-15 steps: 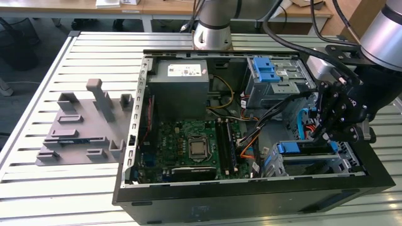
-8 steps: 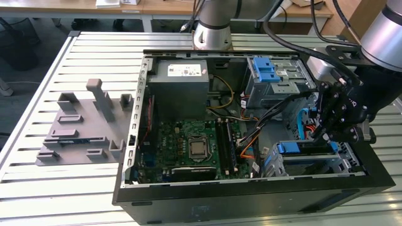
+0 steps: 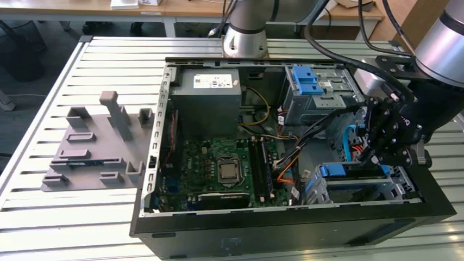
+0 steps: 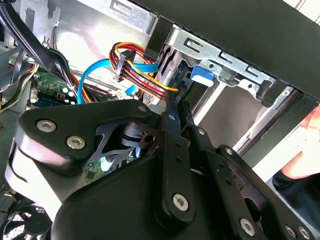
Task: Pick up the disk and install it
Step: 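Insert the first disk wire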
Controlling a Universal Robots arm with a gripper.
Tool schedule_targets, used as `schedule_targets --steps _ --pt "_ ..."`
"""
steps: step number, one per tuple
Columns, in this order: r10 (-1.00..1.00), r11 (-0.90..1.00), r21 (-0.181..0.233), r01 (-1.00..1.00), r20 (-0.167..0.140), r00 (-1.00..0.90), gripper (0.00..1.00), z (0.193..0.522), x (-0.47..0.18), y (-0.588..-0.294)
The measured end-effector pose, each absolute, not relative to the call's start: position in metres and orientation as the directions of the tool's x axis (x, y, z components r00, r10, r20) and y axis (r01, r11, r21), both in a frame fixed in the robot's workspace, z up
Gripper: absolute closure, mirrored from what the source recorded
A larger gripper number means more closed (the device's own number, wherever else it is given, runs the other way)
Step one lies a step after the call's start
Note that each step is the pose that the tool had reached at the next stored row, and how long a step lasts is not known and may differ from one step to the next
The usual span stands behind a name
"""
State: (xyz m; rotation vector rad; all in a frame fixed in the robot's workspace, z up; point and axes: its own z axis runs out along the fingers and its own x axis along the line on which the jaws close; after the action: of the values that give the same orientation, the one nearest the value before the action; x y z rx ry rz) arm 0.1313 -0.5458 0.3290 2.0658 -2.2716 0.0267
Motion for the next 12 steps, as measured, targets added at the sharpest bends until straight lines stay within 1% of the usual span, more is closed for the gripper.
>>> schedule_targets --steps 6,7,12 --pt "-0.994 0.096 0.035 -0.995 0.064 -0.093 0.82 0.3291 0.1314 -0.5458" --pt "-0.994 0.096 0.035 -0.995 0.064 -0.093 0.76 0.3297 0.1314 -0.5458" --pt "-0.994 0.096 0.036 -0.995 0.064 -0.093 0.76 0.3348 0.1314 -0.5458"
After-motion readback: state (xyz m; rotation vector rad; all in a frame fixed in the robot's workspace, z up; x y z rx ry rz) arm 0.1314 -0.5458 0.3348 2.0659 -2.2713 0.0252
